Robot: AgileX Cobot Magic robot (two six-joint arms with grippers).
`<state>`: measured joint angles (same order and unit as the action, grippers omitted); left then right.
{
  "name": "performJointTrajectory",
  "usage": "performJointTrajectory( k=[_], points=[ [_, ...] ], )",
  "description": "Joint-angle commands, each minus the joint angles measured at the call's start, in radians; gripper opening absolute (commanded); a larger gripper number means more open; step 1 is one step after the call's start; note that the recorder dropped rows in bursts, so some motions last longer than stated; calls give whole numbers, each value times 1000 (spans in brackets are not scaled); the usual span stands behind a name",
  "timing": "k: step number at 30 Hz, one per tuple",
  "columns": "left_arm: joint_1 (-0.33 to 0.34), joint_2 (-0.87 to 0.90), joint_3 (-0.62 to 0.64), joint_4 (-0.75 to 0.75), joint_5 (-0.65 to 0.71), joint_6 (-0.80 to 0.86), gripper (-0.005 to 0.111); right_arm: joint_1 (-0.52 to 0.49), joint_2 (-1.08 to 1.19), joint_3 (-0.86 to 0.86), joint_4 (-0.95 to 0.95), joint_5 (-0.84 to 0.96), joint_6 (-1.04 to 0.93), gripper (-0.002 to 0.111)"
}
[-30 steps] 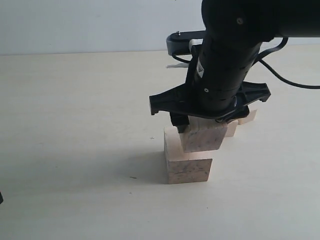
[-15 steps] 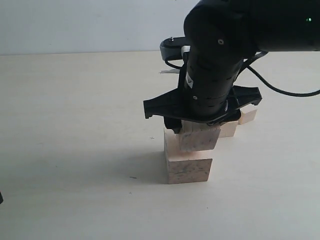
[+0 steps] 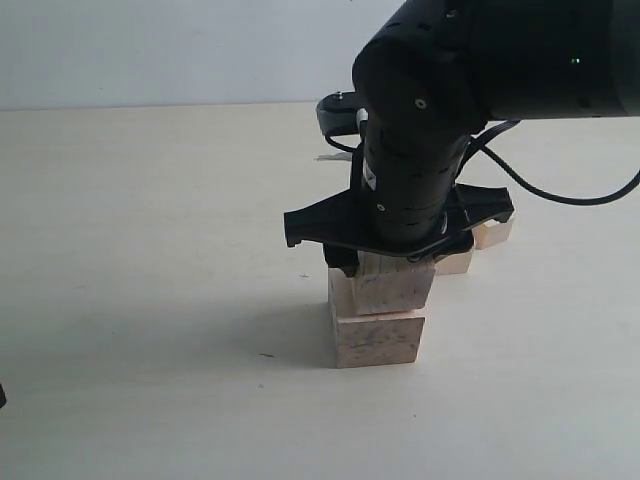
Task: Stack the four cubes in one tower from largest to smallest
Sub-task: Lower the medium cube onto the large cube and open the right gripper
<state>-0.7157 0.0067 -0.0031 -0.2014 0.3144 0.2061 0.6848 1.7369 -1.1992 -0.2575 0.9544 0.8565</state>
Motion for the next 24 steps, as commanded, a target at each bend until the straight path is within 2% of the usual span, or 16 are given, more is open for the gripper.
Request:
performJointTrajectory(
  k=[1,24],
  points=[
    [1,-7,3,-3,-1,2,0,1,-2,-5,-10,-18,5,19],
    [1,-7,3,-3,-1,2,0,30,37,-7,-30,-27,64,19]
  ],
)
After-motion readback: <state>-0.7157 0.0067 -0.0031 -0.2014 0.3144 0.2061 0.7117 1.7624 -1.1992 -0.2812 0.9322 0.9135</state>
